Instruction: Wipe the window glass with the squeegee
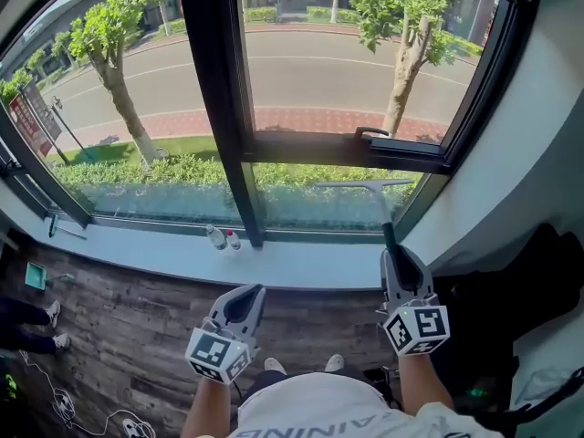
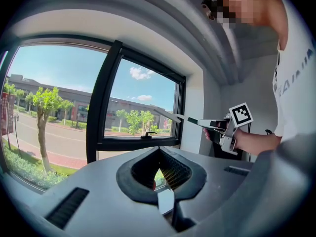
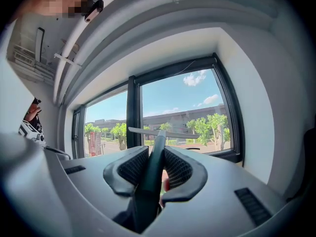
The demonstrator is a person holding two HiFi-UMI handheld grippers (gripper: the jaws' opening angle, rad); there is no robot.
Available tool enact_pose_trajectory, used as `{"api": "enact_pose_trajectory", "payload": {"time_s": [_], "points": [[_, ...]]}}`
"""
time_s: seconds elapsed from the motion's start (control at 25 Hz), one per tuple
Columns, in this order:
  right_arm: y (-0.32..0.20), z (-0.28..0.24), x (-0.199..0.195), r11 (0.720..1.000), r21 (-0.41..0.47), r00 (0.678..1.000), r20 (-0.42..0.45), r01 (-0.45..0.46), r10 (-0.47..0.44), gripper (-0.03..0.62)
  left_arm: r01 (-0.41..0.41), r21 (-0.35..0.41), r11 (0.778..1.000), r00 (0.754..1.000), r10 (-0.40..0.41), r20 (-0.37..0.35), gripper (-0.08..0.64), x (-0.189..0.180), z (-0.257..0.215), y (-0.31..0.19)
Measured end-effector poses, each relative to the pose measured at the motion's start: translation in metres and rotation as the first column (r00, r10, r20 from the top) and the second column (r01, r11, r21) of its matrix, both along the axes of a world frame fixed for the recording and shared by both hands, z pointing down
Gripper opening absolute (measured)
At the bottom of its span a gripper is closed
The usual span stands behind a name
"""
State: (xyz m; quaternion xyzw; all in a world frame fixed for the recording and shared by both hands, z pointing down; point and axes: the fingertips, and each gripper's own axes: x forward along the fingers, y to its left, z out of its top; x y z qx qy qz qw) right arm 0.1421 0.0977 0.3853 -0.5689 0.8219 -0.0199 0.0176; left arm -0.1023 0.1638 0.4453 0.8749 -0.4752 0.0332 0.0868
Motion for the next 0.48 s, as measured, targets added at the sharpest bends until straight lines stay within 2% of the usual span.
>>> {"api": "enact_pose_trajectory", "payload": {"time_s": [0.16, 0.48], "points": [[-0.001, 0.001, 0.027, 1.0, -0.003, 1.0, 0.009, -0.001, 0.001, 0.1, -0.018, 0.001, 1.0, 1.0, 0.018, 0.018, 0.015, 0.031, -0.002, 0.0], [-0.003, 0.005, 0.038, 1.0, -0.01, 1.0, 0.003, 0.004, -0.004, 0.1, -0.022, 0.007, 1.0, 1.0, 0.021, 0.021, 0.015, 0.042, -0.005, -0.005]]}}
